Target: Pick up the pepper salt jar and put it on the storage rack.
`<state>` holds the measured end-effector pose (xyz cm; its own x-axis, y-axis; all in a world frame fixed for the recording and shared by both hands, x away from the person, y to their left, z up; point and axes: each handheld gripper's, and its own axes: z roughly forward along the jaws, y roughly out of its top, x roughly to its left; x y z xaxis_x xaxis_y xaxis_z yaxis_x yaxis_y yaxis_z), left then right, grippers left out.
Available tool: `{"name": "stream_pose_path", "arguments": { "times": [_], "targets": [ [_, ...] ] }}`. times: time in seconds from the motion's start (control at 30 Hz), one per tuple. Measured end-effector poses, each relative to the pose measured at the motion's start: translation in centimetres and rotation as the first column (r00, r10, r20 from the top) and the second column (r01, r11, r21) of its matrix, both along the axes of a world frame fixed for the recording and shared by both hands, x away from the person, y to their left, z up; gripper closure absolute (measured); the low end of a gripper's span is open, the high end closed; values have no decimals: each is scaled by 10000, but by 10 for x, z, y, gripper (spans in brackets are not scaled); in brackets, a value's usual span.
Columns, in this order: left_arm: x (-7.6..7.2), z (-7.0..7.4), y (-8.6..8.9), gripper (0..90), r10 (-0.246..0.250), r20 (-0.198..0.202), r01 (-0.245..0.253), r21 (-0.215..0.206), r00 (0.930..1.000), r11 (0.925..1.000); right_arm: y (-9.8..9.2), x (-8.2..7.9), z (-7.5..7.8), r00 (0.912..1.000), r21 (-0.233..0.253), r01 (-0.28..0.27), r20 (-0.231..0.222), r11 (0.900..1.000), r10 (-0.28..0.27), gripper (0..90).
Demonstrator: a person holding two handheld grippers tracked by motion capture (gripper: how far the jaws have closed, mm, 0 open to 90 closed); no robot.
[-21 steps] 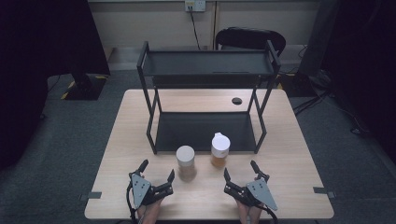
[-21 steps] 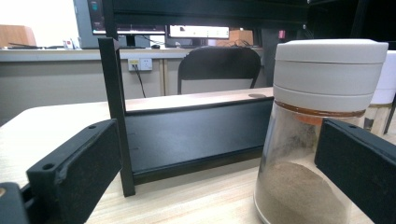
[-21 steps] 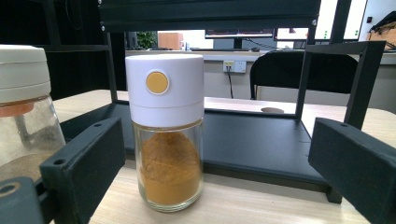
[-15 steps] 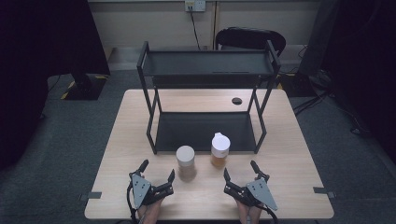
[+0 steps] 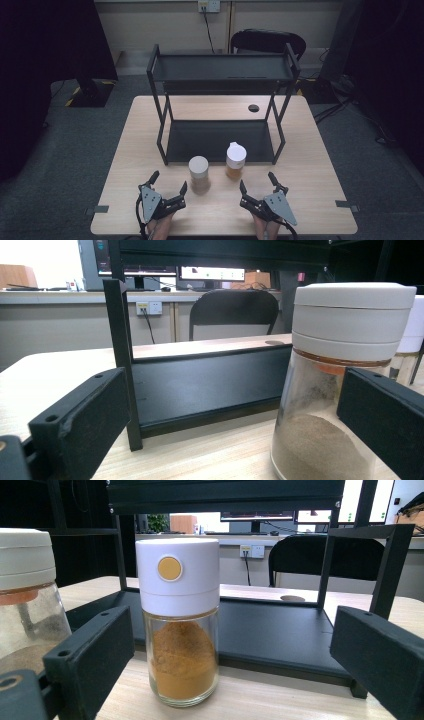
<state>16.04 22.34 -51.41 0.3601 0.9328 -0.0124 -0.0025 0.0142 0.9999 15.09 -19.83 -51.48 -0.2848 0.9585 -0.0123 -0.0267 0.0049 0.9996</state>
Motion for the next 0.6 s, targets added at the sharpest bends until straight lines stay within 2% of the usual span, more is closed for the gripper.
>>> {"name": "stream_pose_path", "arguments": {
  "times": [0.1, 0.23, 0.3, 0.6],
  "targets": [
    [1, 3, 1, 2, -2, -121, 1, -79, 9999, 10000, 0, 0, 0, 10000, 1, 1, 3, 10000, -1, 18],
    [0, 5, 1, 2, -22, -75, 21, -83, 10000, 10000, 1, 0, 0, 10000, 1, 36, 4, 10000, -36, 14],
    [1, 9, 2, 2, -185, -188, 181, -200, 9997, 9996, 1, 0, 0, 10000, -5, 42, 11, 10000, -42, 13],
    [2, 21, 0, 2, -589, -178, 585, -199, 9981, 9981, 0, 0, 0, 10000, 2, 23, 2, 10000, -23, 13]
  ]
}}
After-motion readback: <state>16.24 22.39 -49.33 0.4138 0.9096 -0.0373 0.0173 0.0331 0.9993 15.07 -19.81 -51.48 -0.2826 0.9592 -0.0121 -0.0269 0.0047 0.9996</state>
